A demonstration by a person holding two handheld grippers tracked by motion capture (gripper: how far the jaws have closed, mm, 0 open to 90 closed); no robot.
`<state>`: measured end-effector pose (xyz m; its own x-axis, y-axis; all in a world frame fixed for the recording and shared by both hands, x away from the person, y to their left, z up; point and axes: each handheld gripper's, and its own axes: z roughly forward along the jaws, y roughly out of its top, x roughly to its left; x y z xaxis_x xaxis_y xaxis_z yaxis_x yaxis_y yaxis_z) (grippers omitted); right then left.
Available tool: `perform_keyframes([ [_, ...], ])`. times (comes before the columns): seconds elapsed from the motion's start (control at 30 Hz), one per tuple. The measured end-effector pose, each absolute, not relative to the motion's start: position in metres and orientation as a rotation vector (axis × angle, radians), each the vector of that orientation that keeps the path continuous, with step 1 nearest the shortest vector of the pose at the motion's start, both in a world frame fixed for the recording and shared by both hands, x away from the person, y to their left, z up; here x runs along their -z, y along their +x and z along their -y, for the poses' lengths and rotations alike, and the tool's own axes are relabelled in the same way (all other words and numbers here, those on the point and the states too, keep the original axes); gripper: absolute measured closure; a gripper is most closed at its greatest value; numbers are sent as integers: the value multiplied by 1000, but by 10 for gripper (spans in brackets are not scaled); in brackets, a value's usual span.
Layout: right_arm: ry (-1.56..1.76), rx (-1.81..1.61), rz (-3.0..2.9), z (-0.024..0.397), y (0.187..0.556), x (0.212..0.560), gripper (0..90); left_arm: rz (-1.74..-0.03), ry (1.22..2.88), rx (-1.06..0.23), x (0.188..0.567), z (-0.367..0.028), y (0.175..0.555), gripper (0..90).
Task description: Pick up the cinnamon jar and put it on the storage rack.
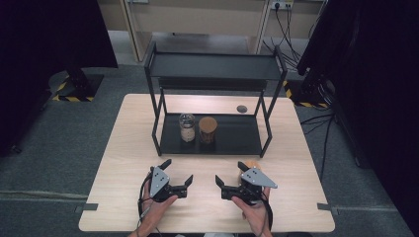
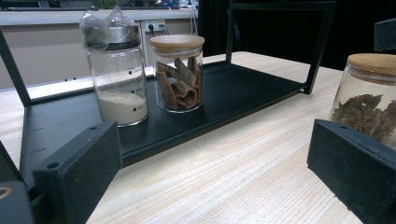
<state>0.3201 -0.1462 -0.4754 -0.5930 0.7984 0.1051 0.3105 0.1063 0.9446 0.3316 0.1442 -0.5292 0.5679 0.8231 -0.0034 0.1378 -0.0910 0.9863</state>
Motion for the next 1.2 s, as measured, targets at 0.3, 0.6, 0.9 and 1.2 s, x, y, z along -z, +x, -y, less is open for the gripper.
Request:
perform_keyframes([
  [0.3,1083,-1481,-1947,151,317,477,50,-834,1583,-700,529,-144,332,26],
  [0.6,1078,-1474,-1943,153,314,477,50,-834,1584,-700,529,-144,332,26],
  [0.9,1091,-1467,-1928,160,309,476,50,-834,1584,-700,529,-144,332,26],
  [1.2,1108,-1459,-1919,167,303,480,50,-833,1586,-700,529,-144,332,26],
])
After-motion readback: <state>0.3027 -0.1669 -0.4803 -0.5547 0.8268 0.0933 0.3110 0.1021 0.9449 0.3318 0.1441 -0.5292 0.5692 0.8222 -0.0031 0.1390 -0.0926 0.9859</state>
